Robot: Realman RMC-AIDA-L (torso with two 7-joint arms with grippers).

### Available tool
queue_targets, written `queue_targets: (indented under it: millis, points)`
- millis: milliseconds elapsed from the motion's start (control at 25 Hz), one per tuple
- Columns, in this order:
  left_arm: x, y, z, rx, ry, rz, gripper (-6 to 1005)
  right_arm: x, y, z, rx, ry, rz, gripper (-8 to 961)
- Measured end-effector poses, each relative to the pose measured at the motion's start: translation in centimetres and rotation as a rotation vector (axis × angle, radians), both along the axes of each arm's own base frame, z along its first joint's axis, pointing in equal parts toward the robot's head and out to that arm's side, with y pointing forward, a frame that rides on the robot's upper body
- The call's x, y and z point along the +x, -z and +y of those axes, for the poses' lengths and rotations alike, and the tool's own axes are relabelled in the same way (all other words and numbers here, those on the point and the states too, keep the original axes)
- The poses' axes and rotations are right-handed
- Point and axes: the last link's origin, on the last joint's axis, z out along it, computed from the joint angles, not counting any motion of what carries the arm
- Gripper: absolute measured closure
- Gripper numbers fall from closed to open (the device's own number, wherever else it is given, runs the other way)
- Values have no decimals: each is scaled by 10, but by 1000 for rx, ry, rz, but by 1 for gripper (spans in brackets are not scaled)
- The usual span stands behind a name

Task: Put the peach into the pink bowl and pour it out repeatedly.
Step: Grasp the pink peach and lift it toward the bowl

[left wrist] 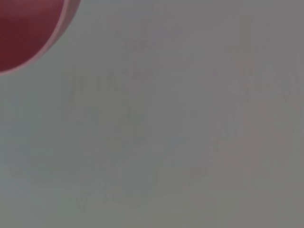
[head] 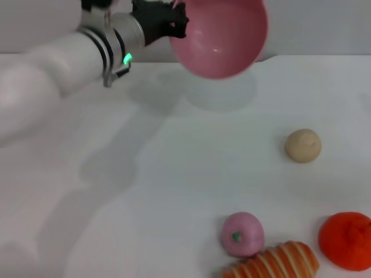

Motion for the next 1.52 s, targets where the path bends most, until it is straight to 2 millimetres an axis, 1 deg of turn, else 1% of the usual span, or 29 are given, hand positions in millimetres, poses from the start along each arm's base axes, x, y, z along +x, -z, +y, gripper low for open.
queue_targets:
  millis: [40, 80, 160, 200, 240, 280, 320, 400, 520, 560, 600, 720, 760, 1000, 1200, 1320, 1400, 1440, 1520]
  points:
    - [-1, -3, 5, -30, -31, 6, 953, -19, 1, -2, -89, -80, -46, 522]
    - [-4, -9, 10, -49, -66, 4, 953, -19, 1, -2, -89, -80, -46, 522]
    - [-8, -18, 18, -79, -124, -6, 953, -45, 3, -6, -203, -176, -124, 522]
    - [-10, -21, 21, -87, -143, -10, 953, -59, 4, -9, -268, -223, -175, 523]
    - [-11, -24, 24, -93, -160, -15, 953, -81, 9, -16, -397, -280, -271, 523]
    - [-13, -27, 25, -100, -172, -15, 953, -81, 9, -16, -397, -280, -271, 523]
    - [-14, -29, 26, -102, -178, -16, 953, -94, 12, -18, -458, -300, -329, 523]
    - [-17, -33, 27, -119, -196, -16, 952, -112, 18, -21, -584, -282, -430, 523]
    - [-18, -36, 27, -136, -212, -20, 952, -133, 28, -17, -715, -211, -550, 523]
    - [-19, -38, 27, -160, -225, -22, 952, -140, 37, -14, -786, -171, -622, 523]
    - [-19, -40, 26, -187, -235, -19, 952, -140, 37, -14, -786, -171, -622, 523]
    - [-19, -40, 26, -187, -235, -19, 952, -147, 53, -10, -880, -115, -737, 523]
    - [-17, -44, 20, -315, -286, 62, 952, -149, 59, -9, -904, -97, -771, 523]
    - [-21, -52, 9, -445, -346, 132, 953, -153, 89, 0, -1002, -25, -939, 523]
    - [-24, -54, 0, -517, -373, 160, 953, -150, 120, 7, -1067, -10, -995, 523]
    - [-30, -53, -8, -572, -401, 176, 953, -145, 141, 12, -1103, 6, -1017, 522]
    - [-34, -53, -12, -595, -416, 182, 953, -138, 162, 13, -1155, 21, -1037, 522]
    - [-34, -53, -13, -599, -418, 183, 953, -138, 162, 13, -1155, 21, -1037, 522]
    - [-36, -52, -15, -611, -425, 186, 953, -134, 172, 13, -1182, 29, -1047, 521]
